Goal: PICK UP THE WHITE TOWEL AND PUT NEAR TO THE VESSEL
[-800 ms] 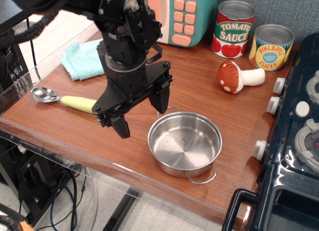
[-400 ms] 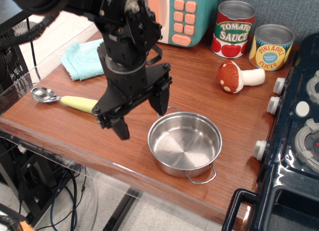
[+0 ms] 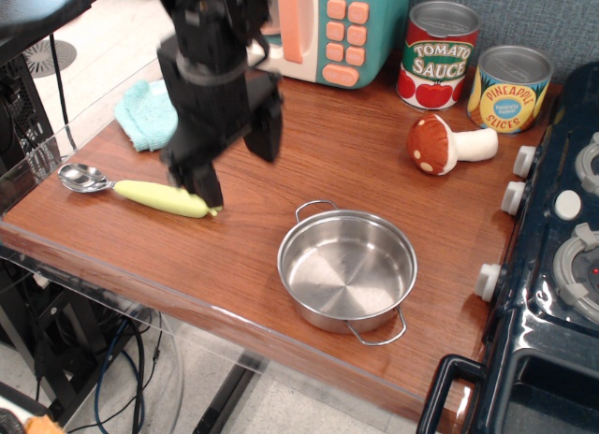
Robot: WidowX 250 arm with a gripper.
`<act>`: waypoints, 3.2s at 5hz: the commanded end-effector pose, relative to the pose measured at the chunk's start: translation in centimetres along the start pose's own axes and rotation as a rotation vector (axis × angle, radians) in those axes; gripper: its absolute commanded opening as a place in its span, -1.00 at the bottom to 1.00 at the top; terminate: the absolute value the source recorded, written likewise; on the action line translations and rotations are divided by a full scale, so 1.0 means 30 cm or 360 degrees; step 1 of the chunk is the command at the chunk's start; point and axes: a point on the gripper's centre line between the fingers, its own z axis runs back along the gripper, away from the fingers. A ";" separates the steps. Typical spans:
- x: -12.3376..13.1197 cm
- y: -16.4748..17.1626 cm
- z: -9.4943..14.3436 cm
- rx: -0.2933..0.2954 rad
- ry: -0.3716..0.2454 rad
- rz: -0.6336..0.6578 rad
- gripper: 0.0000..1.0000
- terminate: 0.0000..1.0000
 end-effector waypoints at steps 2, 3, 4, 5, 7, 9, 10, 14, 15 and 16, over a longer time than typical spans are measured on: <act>0.284 -0.159 -0.050 0.0046 -0.0152 0.0417 1.00 -1.00; 0.352 -0.201 -0.094 0.0105 -0.0212 0.0512 1.00 -1.00; 0.387 -0.229 -0.132 0.0151 -0.0215 0.0572 1.00 -1.00; 0.422 -0.250 -0.166 0.0212 -0.0246 0.0614 1.00 -1.00; 0.503 -0.230 -0.259 0.0336 -0.0264 0.0710 1.00 -1.00; 0.513 -0.193 -0.337 0.0358 -0.0034 0.0726 1.00 -1.00; 0.470 -0.196 -0.331 0.0335 -0.0004 0.0669 1.00 -1.00; 0.043 -0.277 -0.313 0.0261 0.0097 0.0155 1.00 -1.00; -0.047 -0.262 -0.311 0.0254 0.0130 0.0042 1.00 -1.00; -0.094 -0.242 -0.293 0.0260 0.0169 -0.0022 1.00 -1.00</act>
